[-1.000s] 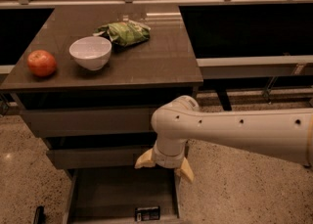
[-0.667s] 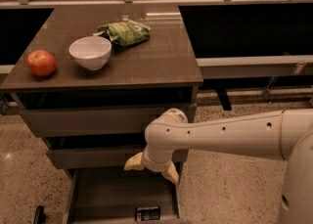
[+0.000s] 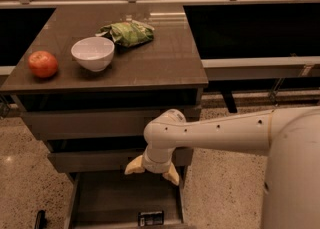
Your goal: Pick rxbar blueberry from bottom drawer and place on counter
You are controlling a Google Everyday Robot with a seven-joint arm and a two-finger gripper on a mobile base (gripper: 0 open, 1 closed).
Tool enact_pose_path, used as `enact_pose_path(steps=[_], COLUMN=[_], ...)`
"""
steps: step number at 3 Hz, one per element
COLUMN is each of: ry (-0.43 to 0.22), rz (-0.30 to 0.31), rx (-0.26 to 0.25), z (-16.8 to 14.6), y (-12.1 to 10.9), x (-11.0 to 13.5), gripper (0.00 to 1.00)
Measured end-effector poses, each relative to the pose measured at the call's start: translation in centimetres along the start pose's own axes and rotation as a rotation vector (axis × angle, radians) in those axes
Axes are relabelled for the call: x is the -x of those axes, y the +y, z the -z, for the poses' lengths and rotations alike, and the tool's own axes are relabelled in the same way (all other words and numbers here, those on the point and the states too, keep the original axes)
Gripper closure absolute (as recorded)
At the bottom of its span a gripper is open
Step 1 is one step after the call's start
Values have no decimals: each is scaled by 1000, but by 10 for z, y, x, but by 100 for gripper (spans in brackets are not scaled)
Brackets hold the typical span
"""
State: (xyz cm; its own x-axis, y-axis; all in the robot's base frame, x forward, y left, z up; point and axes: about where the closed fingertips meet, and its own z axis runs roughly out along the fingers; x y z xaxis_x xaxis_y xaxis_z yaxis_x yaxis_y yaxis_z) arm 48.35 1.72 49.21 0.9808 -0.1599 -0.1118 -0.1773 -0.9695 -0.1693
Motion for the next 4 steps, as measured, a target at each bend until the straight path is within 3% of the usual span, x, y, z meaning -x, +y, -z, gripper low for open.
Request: enact_pose_path(steps=[1, 2, 3, 4], ry=[-71, -124, -166, -159], rz=[33, 70, 77, 67], rx=[17, 77, 173, 184], z=[-68, -140, -197, -229], y=[-1, 2, 18, 32], x=[-9, -6, 2, 11], gripper=[0, 0, 0, 0])
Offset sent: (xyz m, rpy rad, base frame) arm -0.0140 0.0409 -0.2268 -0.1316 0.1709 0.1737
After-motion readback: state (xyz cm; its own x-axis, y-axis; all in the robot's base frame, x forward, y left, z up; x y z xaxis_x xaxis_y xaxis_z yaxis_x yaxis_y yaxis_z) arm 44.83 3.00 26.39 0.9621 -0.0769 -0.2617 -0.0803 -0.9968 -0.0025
